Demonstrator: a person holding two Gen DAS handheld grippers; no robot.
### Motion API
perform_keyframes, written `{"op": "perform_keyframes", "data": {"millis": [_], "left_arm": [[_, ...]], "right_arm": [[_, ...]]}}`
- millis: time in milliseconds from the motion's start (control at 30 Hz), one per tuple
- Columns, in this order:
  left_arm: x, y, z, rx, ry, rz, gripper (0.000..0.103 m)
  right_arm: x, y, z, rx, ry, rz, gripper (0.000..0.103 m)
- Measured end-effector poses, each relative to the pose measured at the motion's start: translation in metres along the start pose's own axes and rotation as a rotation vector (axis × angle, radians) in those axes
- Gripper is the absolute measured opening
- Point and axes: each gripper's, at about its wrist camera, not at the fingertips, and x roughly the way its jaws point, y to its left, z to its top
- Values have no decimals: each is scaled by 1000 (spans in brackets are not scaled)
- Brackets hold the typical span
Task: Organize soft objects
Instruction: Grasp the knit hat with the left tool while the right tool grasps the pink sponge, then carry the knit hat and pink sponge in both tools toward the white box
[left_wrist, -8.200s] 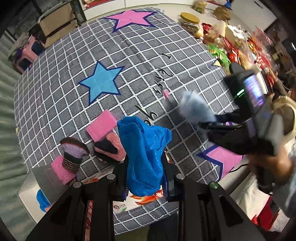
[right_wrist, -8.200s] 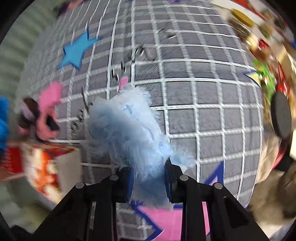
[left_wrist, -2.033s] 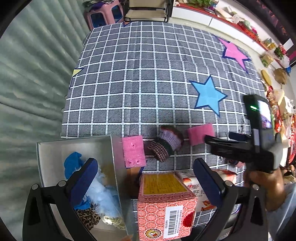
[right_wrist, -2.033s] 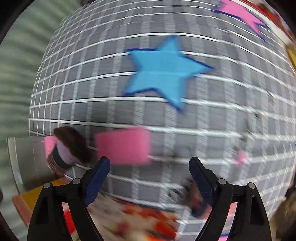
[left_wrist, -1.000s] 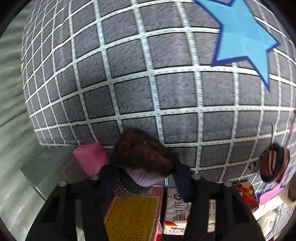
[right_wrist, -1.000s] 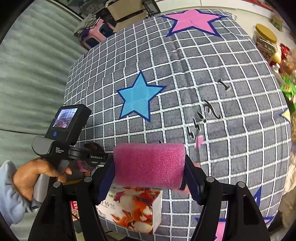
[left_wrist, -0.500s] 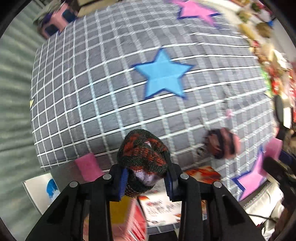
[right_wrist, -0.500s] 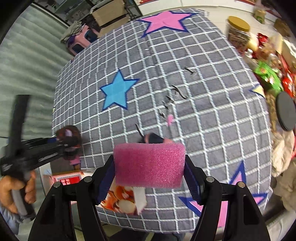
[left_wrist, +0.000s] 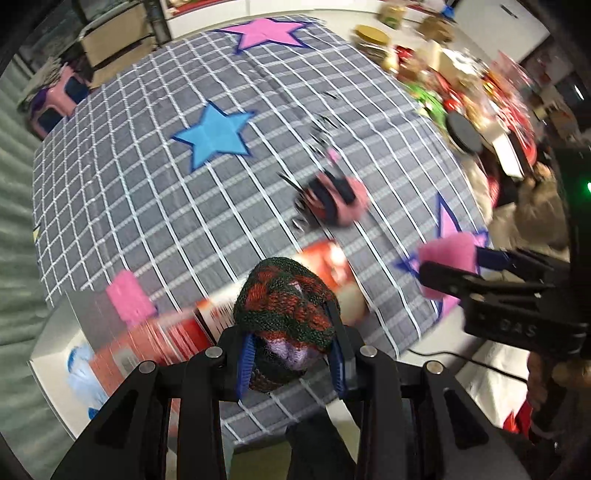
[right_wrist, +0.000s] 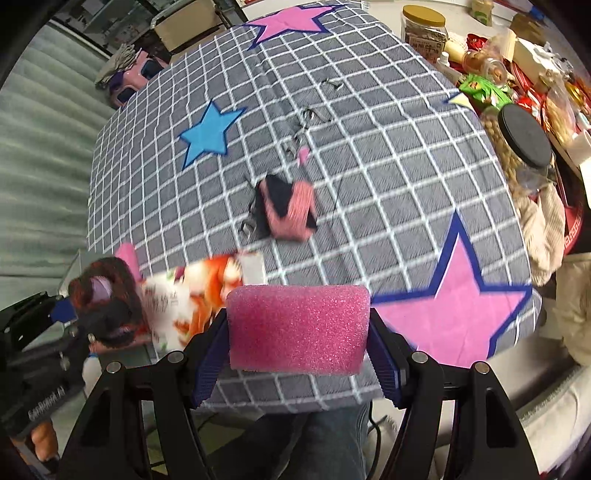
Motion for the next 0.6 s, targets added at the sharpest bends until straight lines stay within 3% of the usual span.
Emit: {"op": "perform_keyframes", "data": {"millis": [300, 600], "left_arm": [[-20, -12, -61, 80, -41, -5, 37], [-48, 15, -104, 16, -115, 7, 37]], "right_arm": [[-3, 36, -53, -55, 11, -8, 71], [-12, 72, -79, -129, -23, -17, 71]]}}
